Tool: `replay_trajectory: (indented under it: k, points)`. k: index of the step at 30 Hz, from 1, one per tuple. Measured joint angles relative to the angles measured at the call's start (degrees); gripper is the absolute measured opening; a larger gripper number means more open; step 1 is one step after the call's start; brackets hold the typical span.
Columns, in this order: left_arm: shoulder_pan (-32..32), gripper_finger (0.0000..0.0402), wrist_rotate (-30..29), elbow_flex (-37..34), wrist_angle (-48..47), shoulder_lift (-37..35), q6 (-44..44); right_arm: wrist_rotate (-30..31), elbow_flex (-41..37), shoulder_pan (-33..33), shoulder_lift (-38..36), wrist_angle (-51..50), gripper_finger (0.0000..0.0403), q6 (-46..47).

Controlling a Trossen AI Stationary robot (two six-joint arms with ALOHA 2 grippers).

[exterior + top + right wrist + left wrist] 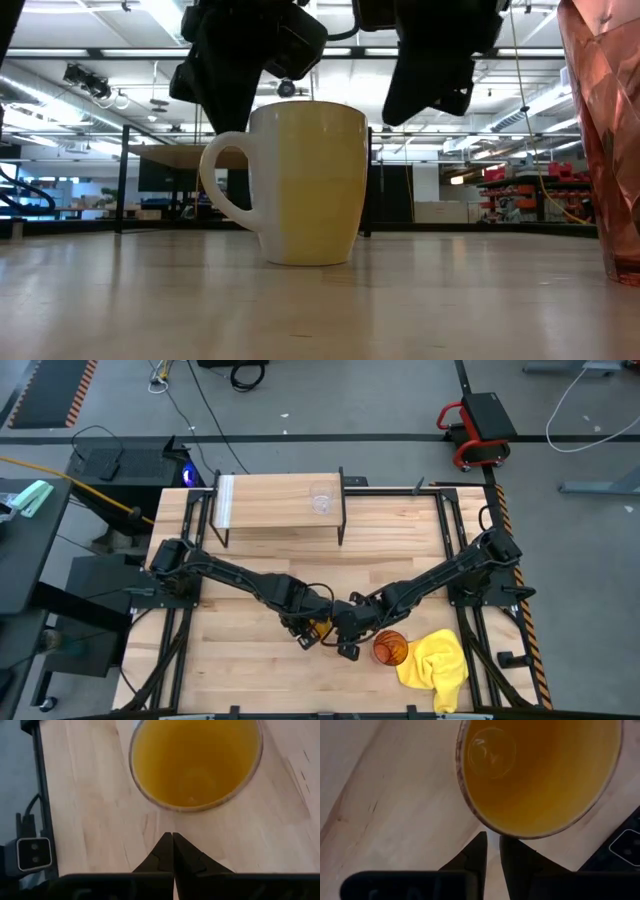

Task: Stack small to large cups/mugs on shelf
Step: Put the yellow mug on the shelf

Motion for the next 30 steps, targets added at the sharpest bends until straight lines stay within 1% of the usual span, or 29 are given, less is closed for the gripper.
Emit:
replay_trajectory:
  k: [9, 18, 21, 26, 30]
  points:
    - [-0.37, 0.0056, 0.46, -1.81, 1.43, -0.02, -1.64, 0.67, -0.02, -0.99, 0.26, 0.69, 0.0, 0.14]
    - [-2.09, 0.0042, 0.56, -1.86, -2.28, -0.07, -1.25, 1.03, -0.04, -1.48, 0.29, 1.41, 0.0, 0.46]
    - [-2.95, 0.0035, -1.12, -1.86, -2.56, -0.07, -1.3, 0.84, -0.17, -1.45, 0.28, 2.1, 0.0, 0.46]
    - [-3.99, 0.0019, -5.03, -1.86, -4.02, -0.02, -3.46, 0.05, -2.4, -1.66, 0.24, 6.24, 0.0, 1.88]
    - [-4.69, 0.0009, -7.56, -1.86, -3.96, -0.02, -4.82, -0.29, -5.49, -1.64, -0.18, 10.05, 0.0, 4.71]
